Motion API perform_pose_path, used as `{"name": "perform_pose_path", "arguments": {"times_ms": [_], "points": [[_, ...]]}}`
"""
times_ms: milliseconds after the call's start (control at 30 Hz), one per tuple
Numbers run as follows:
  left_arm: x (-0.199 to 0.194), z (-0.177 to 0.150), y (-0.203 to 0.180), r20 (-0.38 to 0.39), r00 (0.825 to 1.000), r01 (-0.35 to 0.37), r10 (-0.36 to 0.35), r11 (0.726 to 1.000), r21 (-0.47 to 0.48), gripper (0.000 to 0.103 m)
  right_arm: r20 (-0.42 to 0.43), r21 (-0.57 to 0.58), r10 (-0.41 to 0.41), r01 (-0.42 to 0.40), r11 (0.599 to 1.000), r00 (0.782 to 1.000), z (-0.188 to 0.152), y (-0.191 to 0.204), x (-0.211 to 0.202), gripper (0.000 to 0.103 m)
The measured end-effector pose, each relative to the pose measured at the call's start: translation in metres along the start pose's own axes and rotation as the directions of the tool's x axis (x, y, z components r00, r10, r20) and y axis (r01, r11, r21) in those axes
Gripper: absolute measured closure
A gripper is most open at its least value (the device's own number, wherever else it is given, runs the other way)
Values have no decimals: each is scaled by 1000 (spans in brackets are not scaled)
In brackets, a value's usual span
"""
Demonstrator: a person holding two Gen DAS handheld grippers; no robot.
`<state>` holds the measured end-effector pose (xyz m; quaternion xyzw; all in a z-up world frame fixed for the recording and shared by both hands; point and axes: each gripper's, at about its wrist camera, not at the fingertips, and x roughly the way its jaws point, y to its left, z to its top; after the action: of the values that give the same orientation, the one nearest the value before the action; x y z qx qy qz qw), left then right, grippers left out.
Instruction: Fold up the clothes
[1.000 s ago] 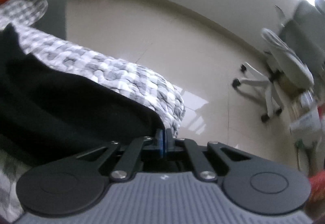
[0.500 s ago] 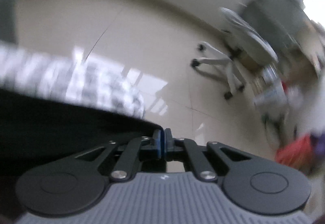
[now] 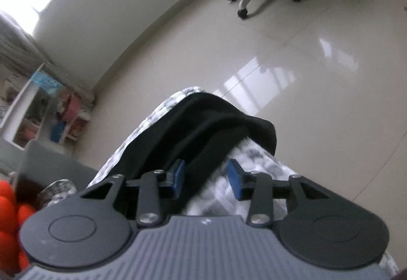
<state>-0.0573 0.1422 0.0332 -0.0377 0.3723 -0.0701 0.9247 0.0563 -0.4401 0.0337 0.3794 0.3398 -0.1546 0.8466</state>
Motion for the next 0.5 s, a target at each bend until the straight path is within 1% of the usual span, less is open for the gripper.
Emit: {"name": "perform_pose_path", "arguments": {"times_ms": [33, 67, 100, 133, 233, 300, 400, 500], "points": [[2, 0, 0, -6, 1000, 1, -1, 1000, -7, 58, 14, -46, -22, 23, 999, 1000, -1, 8, 3, 61], [4, 1, -1, -12, 1000, 4, -4, 1000, -15, 58, 29, -95, -45, 47, 994, 999, -3, 16, 5, 80], [5, 1, -1, -15, 1000, 5, -5, 1000, -19, 58, 55, -119, -58, 65, 991, 997, -4, 20, 0, 92], [5, 1, -2, -13, 1000, 4, -5, 1000, -21, 58, 82, -139, -71, 82, 987, 994, -5, 24, -5, 95], [0, 1, -1, -4, 1000, 16, -16, 999, -32, 58, 164, -196, -104, 136, 971, 981, -9, 35, -22, 96], [-1, -1, 0, -9, 999, 32, -33, 999, -41, 58, 174, -219, -130, 167, 961, 976, -10, 33, -15, 96], [7, -7, -1, -44, 998, 47, -49, 998, -36, 58, 187, -252, -169, 214, 944, 968, -12, 30, -3, 97], [10, -11, 3, -38, 997, 58, -59, 997, -51, 56, 201, -284, -208, 260, 923, 957, -15, 26, 8, 97]]}}
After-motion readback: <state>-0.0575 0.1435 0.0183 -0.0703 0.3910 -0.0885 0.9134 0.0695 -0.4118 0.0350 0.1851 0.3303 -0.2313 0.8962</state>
